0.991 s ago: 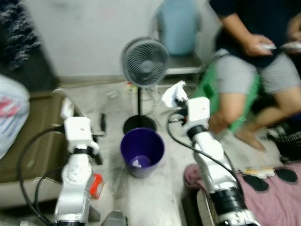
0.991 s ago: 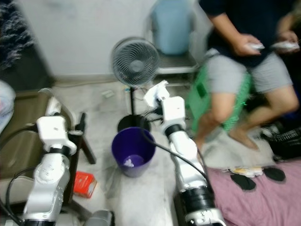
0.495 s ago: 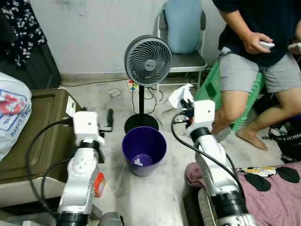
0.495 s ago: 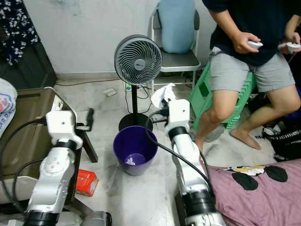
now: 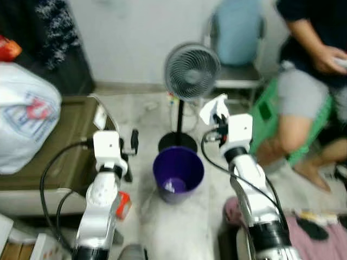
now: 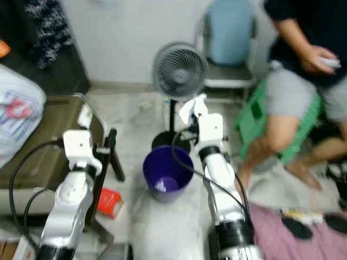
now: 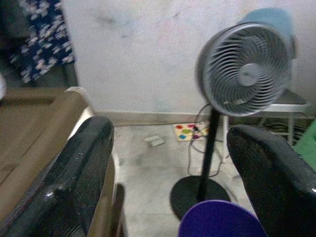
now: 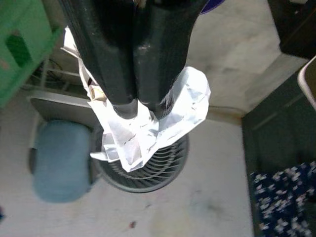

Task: Clean up the room

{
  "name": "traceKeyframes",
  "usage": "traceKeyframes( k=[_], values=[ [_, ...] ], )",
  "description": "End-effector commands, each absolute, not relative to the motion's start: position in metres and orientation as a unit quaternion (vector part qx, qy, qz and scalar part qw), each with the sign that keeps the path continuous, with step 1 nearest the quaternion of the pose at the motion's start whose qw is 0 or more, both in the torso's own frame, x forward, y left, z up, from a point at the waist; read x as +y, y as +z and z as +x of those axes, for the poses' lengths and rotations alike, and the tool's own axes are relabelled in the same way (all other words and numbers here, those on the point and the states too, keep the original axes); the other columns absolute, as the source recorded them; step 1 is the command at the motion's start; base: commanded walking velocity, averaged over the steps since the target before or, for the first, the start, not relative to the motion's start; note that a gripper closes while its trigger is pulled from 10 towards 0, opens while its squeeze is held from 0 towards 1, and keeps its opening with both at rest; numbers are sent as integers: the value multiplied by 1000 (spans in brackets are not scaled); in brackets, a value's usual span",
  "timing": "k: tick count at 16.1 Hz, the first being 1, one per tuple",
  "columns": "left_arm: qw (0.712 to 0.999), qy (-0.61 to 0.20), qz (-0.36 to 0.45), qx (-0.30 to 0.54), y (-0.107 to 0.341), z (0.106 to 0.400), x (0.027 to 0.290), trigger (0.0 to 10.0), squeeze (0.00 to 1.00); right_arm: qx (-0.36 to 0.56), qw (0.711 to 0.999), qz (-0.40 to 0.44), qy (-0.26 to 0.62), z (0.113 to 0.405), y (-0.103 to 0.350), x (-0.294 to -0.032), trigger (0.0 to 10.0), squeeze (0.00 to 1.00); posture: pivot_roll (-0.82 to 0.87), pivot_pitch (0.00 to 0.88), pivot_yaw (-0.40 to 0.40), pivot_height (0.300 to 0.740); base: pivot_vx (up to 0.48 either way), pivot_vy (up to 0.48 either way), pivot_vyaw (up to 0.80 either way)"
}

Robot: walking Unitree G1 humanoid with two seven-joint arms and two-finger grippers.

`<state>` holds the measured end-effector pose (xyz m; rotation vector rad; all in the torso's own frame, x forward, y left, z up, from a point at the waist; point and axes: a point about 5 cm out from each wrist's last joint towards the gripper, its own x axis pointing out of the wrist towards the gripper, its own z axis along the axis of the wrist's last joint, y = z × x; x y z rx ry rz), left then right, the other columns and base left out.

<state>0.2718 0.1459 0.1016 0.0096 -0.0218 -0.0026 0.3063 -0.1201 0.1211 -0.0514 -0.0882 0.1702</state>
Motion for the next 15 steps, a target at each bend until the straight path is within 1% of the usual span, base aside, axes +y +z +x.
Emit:
traceKeyframes(
  k=[1,2,7,11,12,15],
  values=[
    [1000,13,10,-20,106,271,153,10000,0,-46,994,-21,98,308,124,-112,10000,0,60,0,-60,740,0,0,800],
    [1000,18,7,-20,106,270,155,10000,0,-46,994,-19,100,309,124,-110,10000,0,61,0,-61,740,0,0,700],
    [1000,12,4,-18,106,271,153,10000,0,-47,995,-13,89,311,124,-114,10000,0,56,0,-62,740,0,0,0],
    [1000,14,5,-19,107,271,153,10000,0,-45,994,-18,95,310,123,-111,10000,0,62,0,-66,740,0,0,0],
    [1000,15,6,-20,107,271,153,10000,0,-47,993,-32,100,311,123,-109,10000,0,65,0,-67,740,0,0,469],
    [1000,15,7,-21,108,271,153,10000,0,-46,994,-28,98,313,123,-109,10000,0,66,0,-68,740,0,0,800]
  ],
)
